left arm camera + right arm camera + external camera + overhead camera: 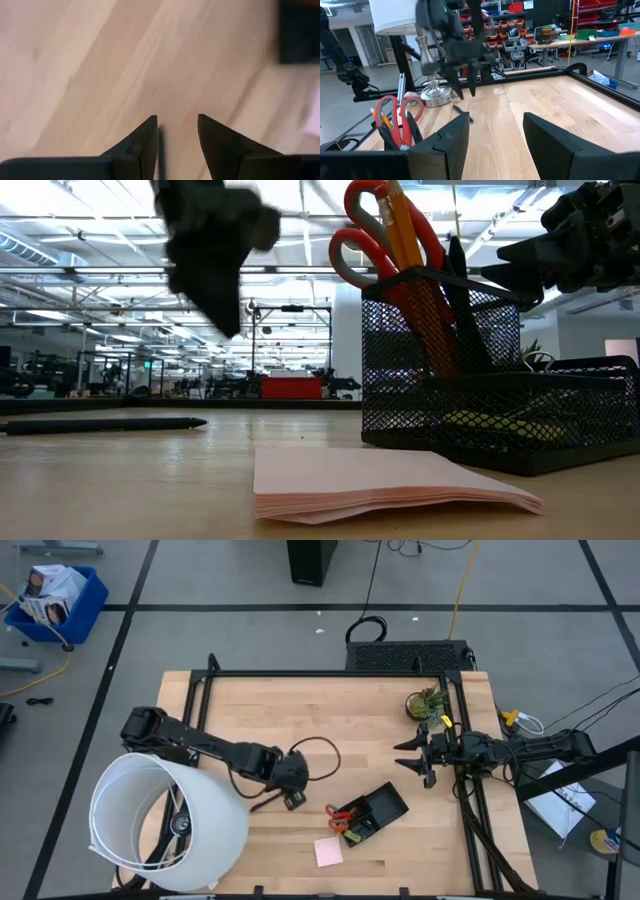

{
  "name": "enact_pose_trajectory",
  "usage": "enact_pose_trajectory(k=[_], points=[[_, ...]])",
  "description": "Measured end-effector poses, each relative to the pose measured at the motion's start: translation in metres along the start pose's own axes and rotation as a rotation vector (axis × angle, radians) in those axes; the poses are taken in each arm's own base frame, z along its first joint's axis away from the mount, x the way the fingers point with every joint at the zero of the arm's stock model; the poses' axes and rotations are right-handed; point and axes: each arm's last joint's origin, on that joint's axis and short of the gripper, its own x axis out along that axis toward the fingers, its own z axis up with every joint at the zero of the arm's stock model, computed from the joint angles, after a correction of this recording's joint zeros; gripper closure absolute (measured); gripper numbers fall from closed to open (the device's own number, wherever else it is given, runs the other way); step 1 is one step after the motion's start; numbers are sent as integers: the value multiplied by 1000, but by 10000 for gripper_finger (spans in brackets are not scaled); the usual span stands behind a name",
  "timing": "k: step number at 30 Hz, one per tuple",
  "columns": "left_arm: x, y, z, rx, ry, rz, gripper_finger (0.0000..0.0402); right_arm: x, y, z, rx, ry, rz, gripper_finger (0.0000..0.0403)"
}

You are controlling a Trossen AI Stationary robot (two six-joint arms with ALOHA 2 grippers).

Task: Pick and place office supplies into organizer
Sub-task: Put the black pen into the black desk organizer

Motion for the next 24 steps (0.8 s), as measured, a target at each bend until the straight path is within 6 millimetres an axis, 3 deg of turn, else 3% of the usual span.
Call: enact_pose_trajectory(k=[6,12,24], points=[[7,8,-11,-90,102,124,256,0,0,0,0,-2,0,220],[12,5,-18,-84,204,106,256,0,0,0,0,-2,1,220],[52,-5,-25,63,325,65,256,0,0,0,0,-2,0,220]])
